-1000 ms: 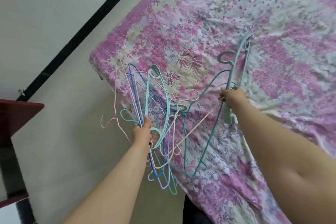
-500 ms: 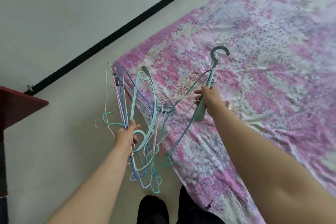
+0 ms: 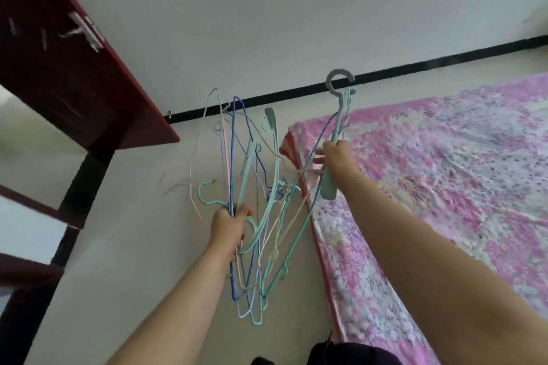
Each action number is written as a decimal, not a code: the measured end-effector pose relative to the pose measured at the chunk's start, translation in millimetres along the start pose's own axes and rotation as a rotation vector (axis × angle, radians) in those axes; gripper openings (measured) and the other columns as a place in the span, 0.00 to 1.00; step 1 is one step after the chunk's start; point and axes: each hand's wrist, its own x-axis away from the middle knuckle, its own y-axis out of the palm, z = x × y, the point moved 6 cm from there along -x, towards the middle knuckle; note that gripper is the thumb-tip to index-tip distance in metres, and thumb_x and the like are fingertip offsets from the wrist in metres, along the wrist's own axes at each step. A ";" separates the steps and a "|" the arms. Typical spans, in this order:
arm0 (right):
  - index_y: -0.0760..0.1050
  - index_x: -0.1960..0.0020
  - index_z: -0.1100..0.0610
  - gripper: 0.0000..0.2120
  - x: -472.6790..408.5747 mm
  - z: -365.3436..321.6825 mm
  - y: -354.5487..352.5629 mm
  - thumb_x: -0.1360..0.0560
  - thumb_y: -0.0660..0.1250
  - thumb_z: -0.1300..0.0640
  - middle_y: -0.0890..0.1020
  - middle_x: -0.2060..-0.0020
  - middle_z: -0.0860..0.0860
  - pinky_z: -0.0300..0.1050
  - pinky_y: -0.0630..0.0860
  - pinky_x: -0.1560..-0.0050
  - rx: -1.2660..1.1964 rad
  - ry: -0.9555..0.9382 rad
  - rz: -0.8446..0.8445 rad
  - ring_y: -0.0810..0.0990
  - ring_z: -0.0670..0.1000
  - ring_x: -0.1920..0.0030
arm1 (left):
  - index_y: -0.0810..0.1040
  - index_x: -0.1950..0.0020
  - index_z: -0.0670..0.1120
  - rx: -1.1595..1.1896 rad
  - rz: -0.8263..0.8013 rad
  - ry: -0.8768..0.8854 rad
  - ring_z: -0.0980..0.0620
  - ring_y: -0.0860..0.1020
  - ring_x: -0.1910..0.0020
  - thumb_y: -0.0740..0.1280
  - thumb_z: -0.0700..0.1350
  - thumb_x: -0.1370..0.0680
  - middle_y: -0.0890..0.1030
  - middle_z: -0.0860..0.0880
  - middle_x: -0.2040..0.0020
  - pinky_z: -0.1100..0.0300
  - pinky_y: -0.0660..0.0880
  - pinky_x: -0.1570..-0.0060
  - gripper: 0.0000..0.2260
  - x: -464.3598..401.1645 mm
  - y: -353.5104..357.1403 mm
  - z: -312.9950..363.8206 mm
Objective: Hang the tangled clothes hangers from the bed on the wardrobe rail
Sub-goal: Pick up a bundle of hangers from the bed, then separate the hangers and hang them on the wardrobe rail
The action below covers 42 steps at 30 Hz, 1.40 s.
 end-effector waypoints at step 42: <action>0.66 0.67 0.60 0.19 665.6 163.8 573.2 0.18 0.56 0.57 0.71 0.71 0.52 0.32 0.70 0.75 1.054 -0.580 -1.453 0.74 0.45 0.75 | 0.60 0.34 0.51 0.605 0.805 -0.292 0.53 0.73 0.67 0.69 0.60 0.27 0.77 0.46 0.53 0.62 0.72 0.67 0.29 337.8 -557.7 -294.7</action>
